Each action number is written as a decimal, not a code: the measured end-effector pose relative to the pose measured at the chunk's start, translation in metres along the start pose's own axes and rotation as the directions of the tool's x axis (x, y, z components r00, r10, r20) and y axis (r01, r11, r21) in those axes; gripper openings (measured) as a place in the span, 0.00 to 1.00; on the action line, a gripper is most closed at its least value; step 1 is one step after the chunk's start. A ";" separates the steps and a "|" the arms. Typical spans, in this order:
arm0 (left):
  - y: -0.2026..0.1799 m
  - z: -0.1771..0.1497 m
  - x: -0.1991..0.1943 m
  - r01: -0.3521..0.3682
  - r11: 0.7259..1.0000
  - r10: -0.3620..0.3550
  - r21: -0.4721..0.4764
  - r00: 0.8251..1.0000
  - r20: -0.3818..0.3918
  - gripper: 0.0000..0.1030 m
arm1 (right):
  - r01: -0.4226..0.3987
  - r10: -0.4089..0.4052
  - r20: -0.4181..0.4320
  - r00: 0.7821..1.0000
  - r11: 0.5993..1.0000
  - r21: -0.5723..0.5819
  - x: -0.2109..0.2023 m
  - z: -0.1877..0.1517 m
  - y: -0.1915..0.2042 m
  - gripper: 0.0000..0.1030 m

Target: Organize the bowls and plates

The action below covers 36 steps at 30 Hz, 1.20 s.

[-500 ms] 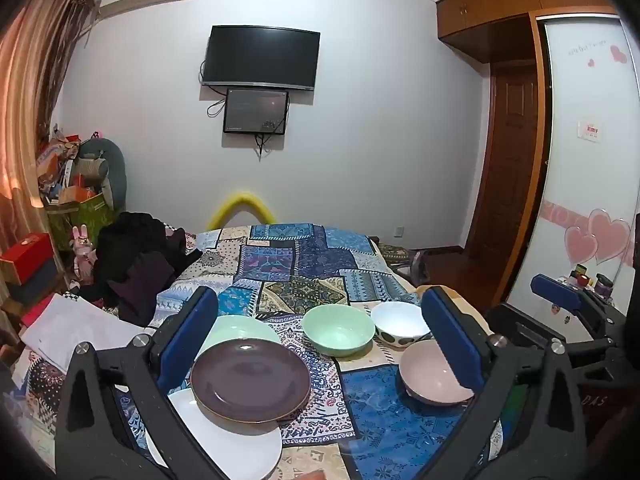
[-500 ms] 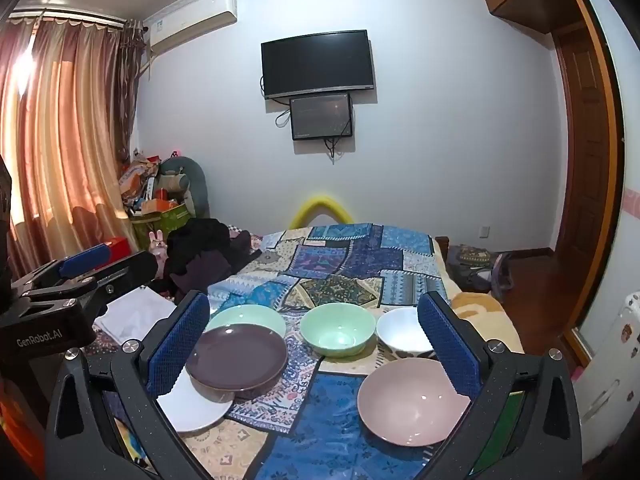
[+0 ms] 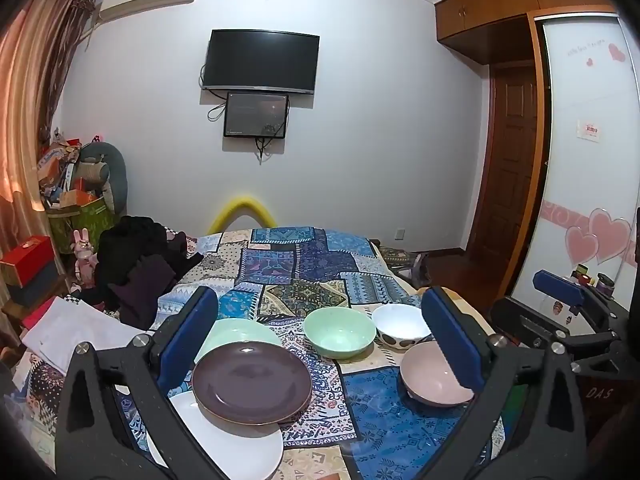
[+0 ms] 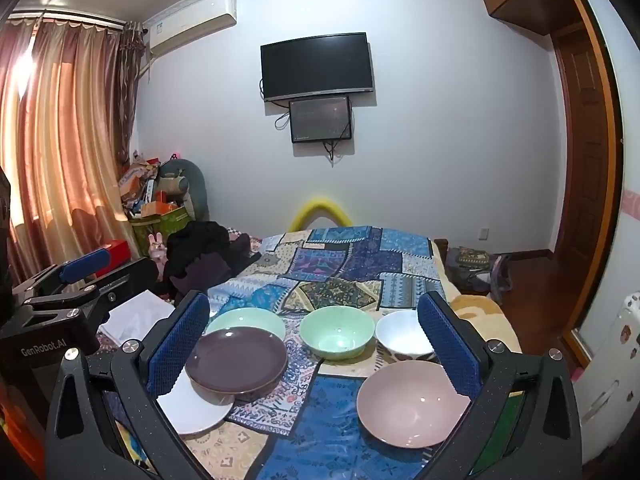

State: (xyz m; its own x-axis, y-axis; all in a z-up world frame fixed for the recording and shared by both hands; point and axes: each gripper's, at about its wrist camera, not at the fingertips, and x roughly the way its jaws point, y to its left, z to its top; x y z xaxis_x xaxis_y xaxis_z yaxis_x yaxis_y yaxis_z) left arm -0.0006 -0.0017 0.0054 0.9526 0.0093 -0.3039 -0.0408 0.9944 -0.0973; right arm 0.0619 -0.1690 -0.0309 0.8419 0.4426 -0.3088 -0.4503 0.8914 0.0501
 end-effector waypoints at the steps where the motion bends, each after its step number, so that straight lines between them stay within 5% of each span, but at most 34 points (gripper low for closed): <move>1: 0.004 0.003 -0.002 0.002 1.000 -0.002 -0.002 1.000 -0.001 1.00 | 0.001 -0.001 0.000 1.000 1.000 0.000 0.000 0.000 0.000 1.00; 36: 0.003 -0.005 0.001 0.006 1.000 -0.006 0.004 1.000 -0.009 1.00 | -0.003 0.003 0.002 1.000 1.000 0.001 -0.003 0.005 -0.003 1.00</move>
State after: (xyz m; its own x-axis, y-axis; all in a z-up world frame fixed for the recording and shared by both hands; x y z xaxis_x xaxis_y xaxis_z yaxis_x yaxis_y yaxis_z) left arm -0.0010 0.0008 0.0001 0.9503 0.0021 -0.3114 -0.0333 0.9949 -0.0951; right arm 0.0624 -0.1723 -0.0255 0.8414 0.4451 -0.3064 -0.4522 0.8904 0.0518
